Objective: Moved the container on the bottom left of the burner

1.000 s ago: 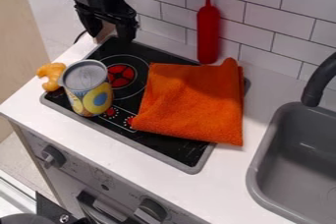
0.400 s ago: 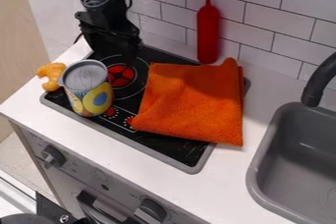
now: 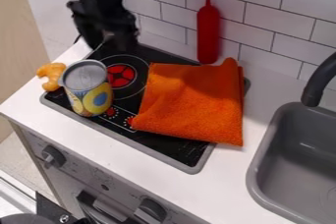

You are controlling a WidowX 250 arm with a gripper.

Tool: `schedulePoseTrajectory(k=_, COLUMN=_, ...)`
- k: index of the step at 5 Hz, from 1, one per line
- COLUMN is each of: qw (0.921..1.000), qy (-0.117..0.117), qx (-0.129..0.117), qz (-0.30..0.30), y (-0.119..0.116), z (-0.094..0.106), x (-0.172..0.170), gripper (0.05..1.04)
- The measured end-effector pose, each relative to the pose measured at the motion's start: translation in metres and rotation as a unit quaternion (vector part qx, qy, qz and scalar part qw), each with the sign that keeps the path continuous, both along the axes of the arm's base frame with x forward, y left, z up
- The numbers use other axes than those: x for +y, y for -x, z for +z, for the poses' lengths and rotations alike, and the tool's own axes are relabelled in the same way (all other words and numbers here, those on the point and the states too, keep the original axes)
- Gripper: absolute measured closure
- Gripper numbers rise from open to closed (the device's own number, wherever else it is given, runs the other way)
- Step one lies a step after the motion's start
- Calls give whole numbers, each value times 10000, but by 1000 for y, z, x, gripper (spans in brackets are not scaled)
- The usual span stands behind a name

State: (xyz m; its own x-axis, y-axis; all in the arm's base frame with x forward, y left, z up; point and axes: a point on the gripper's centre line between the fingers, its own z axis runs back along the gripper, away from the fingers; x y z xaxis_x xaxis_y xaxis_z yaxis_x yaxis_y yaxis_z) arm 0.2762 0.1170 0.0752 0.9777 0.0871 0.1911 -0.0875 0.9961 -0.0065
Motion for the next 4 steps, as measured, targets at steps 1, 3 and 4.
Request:
schedulePoseTrajectory(k=1, qw=9995, qy=174, qx=264, qz=55, y=29, z=10, x=3, gripper=86)
schedulePoseTrajectory(k=3, qw=9941, qy=378, qx=1010, qz=118, y=81, z=2, x=11, gripper=86)
schedulePoseTrajectory(k=4, qw=9918, qy=191, qx=1223, qz=327, y=79, z=-17, x=19, gripper=86)
